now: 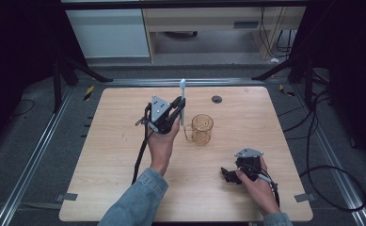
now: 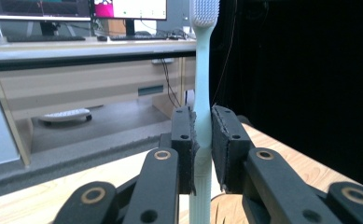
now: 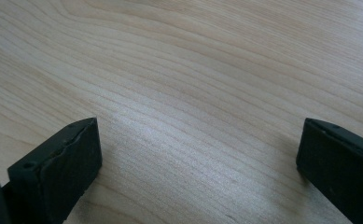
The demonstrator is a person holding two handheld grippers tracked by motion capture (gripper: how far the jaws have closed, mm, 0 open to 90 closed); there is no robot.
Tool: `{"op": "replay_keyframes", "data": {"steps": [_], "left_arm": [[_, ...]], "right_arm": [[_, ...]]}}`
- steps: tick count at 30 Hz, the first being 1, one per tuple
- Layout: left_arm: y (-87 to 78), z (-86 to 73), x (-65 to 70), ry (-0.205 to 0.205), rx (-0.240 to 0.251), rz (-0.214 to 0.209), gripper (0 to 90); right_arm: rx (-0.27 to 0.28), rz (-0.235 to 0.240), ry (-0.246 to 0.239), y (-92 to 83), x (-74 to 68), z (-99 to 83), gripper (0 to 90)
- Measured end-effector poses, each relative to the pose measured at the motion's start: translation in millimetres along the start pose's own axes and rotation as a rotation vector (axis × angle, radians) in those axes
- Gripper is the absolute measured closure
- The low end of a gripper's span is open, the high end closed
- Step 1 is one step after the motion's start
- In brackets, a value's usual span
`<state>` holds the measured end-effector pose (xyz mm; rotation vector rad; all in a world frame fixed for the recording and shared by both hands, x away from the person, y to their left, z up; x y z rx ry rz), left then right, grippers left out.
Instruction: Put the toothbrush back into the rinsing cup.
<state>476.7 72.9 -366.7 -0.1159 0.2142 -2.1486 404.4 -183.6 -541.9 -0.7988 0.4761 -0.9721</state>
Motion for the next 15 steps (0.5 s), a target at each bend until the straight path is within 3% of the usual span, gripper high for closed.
{"op": "replay_keyframes", "data": {"steps": [8,15], "left_arm": [[4.3,3.6,3.9,0.004,0.034,0.0,78.9],[8.3,0.8,3.1,0.017,0.031,0.006,78.9]], "right_arm": [[0.006,-0.01,-0.017,0.9,1.3,-0.1,0.4],[0.006,-0.01,-0.018,0.9,1.1,-0.1,0.4]]}}
Point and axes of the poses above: each handheld gripper's, and its own axes: y roughly forward along the jaws, z roughly out of its top, x roughly to its right, the point moved 4 cm from there along y, roughly forward along the jaws, and after that the axes turned 7 degrees about -x, right-handed, at the moved point
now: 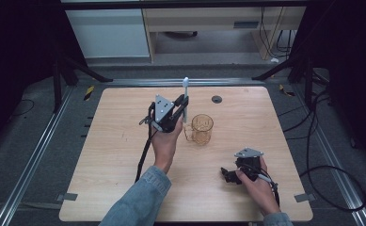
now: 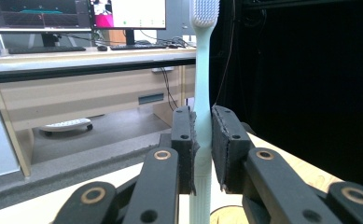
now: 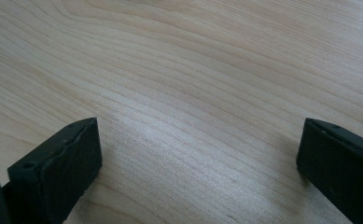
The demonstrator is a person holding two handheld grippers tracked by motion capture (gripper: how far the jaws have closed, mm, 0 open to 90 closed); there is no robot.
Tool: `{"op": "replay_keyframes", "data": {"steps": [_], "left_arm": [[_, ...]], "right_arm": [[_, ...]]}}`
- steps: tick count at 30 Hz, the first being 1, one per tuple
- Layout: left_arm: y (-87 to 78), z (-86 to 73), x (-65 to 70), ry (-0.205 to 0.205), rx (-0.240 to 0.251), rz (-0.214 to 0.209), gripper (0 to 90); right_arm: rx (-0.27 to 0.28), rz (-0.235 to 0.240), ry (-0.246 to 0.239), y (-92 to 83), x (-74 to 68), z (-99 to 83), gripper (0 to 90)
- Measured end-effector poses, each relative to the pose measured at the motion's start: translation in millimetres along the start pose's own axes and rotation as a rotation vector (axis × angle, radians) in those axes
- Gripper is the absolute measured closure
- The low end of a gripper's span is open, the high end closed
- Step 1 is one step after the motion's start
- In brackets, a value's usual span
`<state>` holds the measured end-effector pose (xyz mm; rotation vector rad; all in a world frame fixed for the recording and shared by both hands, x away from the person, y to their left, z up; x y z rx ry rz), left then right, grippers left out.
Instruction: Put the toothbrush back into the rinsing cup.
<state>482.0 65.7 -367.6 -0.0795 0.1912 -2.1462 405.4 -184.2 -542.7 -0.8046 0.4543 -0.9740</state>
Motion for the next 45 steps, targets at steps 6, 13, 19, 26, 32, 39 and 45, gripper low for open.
{"op": "replay_keyframes", "data": {"steps": [6,13,19,26,32,39,45], "left_arm": [[0.4,-2.8,-3.9,-0.031,0.017,0.011,78.9],[2.2,-9.8,2.4,-0.052,0.039,0.038,78.9],[1.9,-11.5,4.3,-0.052,0.038,0.057,78.9],[0.2,-14.3,5.9,-0.077,0.051,0.071,78.9],[0.7,-16.2,11.1,-0.077,0.063,0.073,78.9],[3.1,-19.1,15.0,-0.053,0.07,0.081,78.8],[3.4,-26.0,11.3,-0.073,0.069,0.079,78.8]], "right_arm": [[0.007,0.002,-0.033,0.2,1.8,-0.5,0.4],[0.006,0.003,-0.025,0.1,1.3,-0.3,0.4],[0.006,0.003,-0.028,0.2,1.5,-0.4,0.4],[0.006,0.002,-0.027,0.2,1.5,-0.4,0.4],[0.006,0.003,-0.028,0.2,1.5,-0.4,0.4],[0.006,0.004,-0.031,0.2,1.7,-0.4,0.4],[0.006,0.005,-0.031,0.1,1.5,-0.5,0.4]]}}
Point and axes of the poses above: each handheld gripper's, and its own axes: y roughly forward along the jaws, z roughly out of its top, x roughly to its right, the point moved 4 cm from there along y, roughly forward along the jaws, and after that the axes turned 7 degrees about -x, right-handed, at the moved point
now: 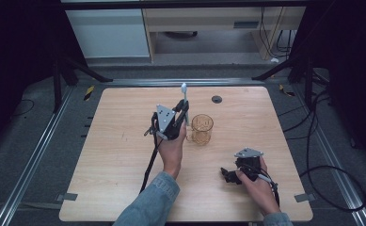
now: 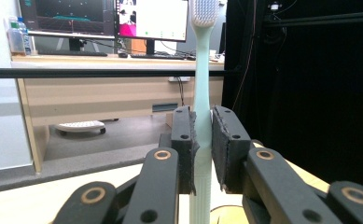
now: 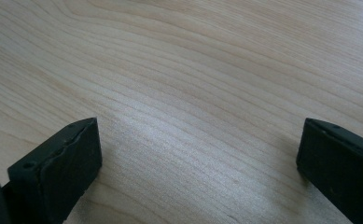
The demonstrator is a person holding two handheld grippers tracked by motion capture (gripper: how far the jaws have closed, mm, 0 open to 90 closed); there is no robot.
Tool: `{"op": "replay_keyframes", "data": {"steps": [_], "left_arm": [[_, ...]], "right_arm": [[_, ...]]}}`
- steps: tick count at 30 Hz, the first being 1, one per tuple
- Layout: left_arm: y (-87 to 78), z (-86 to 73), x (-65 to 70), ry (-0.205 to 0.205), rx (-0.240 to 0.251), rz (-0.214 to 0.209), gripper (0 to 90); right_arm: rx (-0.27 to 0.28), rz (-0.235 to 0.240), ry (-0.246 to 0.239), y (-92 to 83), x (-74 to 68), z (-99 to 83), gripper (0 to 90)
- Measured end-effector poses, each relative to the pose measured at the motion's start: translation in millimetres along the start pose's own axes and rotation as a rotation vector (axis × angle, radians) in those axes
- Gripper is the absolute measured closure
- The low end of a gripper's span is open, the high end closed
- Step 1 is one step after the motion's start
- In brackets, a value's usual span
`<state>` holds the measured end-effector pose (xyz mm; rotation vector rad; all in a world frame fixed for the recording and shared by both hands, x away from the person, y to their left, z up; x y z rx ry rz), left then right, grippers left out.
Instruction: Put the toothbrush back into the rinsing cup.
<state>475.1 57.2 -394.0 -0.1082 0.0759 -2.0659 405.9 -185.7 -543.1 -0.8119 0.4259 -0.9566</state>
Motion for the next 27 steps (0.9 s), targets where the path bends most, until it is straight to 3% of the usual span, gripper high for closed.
{"op": "replay_keyframes", "data": {"steps": [6,21,22,27], "left_arm": [[0.3,-2.9,3.4,0.004,-0.001,-0.022,78.9],[4.4,-8.6,-0.5,0.003,0.015,-0.024,78.9],[5.4,-9.8,-0.6,0.01,0.011,-0.022,78.9],[6.1,-10.8,-1.0,0.0,0.016,-0.02,78.9]], "right_arm": [[0.0,0.001,0.002,0.0,-0.3,0.1,0.4],[0.0,-0.001,0.003,0.1,-0.7,0.1,0.4],[-0.006,-0.002,0.024,0.0,-2.0,0.5,0.4],[-0.006,-0.001,0.024,0.0,-2.1,0.5,0.4]]}}
Point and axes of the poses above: each handheld gripper's, and its own axes: y roughly forward along the jaws, z roughly out of its top, x roughly to its right, the point moved 4 cm from there along y, roughly forward along the jaws, and after that the axes turned 7 degrees about -x, right-handed, at the moved point
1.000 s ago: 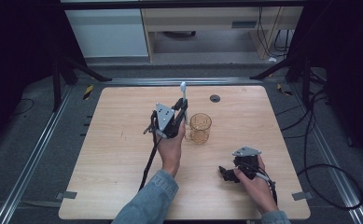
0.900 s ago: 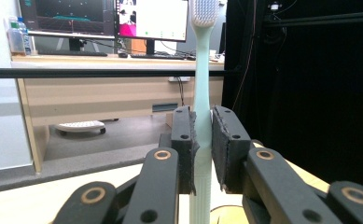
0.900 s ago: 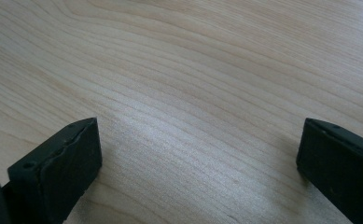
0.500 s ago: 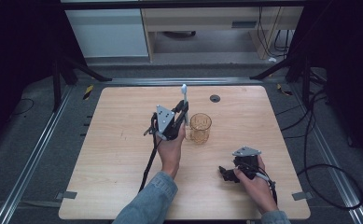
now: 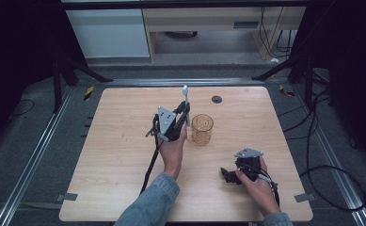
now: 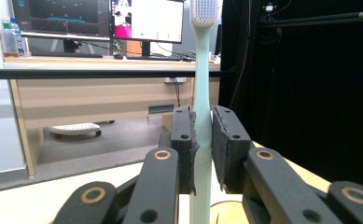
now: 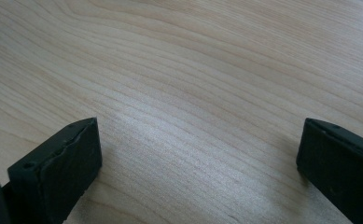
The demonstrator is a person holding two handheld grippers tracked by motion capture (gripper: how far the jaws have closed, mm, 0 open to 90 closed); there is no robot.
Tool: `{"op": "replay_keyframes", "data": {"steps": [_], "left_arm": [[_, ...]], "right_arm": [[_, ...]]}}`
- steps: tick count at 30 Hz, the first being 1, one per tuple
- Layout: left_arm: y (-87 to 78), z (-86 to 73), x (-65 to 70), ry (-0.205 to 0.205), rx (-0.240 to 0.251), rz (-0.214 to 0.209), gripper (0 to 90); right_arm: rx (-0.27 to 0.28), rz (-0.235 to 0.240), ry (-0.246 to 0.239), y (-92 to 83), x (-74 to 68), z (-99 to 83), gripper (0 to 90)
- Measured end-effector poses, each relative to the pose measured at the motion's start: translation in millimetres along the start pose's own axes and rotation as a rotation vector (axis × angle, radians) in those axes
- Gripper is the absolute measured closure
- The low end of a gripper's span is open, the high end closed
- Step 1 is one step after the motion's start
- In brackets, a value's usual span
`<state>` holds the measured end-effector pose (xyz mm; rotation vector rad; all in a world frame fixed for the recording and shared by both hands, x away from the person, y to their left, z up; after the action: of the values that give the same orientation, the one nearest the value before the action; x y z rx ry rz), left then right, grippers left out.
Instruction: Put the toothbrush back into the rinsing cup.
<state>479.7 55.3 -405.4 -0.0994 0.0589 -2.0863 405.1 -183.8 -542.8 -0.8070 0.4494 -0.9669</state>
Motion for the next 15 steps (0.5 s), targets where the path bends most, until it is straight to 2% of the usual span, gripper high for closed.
{"op": "replay_keyframes", "data": {"steps": [5,15], "left_arm": [[2.9,-4.3,-1.5,0.011,-0.007,0.004,78.8],[6.0,-17.0,-3.4,0.008,-0.025,0.013,78.8]], "right_arm": [[0.003,-0.001,-0.007,0.4,0.2,0.0,0.4],[0.002,-0.001,-0.006,0.2,0.0,-0.1,0.4]]}}
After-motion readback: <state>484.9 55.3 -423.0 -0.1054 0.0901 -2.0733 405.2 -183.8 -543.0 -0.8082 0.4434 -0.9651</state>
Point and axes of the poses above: each handheld gripper's, and its own axes: y roughly forward along the jaws, z roughly out of its top, x roughly to its right, the point moved 4 cm from there along y, roughly forward along the jaws, and after that the axes turned 7 degrees about -x, right-handed, at the moved point
